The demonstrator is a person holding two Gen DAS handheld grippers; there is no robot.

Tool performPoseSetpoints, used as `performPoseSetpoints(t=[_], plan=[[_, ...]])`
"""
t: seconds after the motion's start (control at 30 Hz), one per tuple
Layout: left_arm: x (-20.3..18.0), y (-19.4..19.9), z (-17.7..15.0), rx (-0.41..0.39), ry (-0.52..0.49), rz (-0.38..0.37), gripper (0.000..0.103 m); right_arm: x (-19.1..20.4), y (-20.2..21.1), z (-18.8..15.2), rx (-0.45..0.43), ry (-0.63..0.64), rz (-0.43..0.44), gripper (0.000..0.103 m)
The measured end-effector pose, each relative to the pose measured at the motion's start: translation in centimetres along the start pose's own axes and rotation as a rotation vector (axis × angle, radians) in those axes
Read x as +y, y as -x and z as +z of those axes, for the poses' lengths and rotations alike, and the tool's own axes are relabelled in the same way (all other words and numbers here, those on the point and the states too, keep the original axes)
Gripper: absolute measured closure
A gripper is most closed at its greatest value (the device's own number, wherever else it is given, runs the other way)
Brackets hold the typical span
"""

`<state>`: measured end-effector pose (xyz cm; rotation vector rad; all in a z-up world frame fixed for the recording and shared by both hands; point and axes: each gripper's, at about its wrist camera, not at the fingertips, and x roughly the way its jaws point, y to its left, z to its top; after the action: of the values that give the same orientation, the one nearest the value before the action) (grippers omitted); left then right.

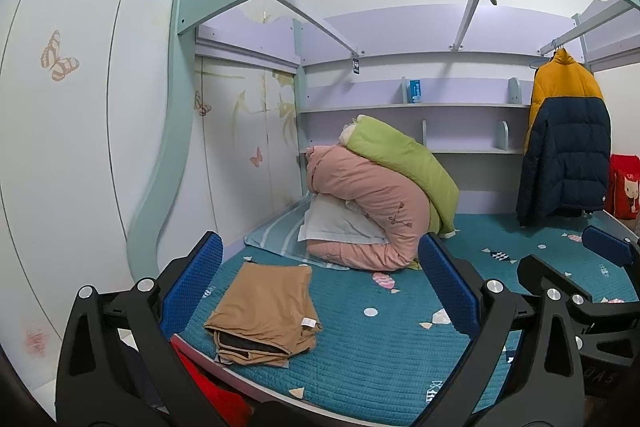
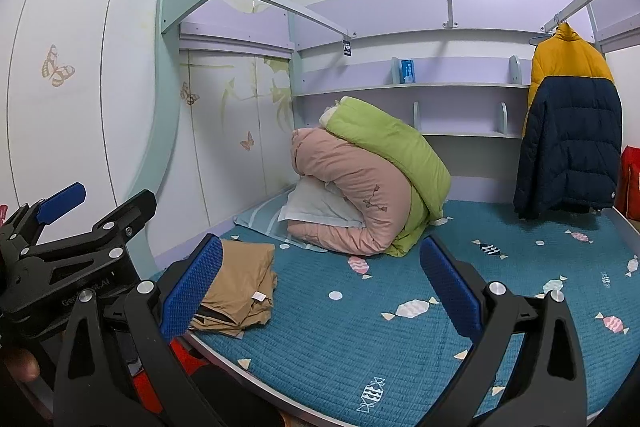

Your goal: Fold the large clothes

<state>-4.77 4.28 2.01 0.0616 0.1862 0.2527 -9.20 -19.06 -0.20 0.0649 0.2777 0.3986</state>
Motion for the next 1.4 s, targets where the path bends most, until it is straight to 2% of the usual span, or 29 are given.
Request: performPoseSetpoints(t=[1.4], plan=[[-0.3,0.9,-0.1,0.0,0.01,0.018,0.005,0.4,-0.2,0.3,0.008,-0.004,0.0,0.008]])
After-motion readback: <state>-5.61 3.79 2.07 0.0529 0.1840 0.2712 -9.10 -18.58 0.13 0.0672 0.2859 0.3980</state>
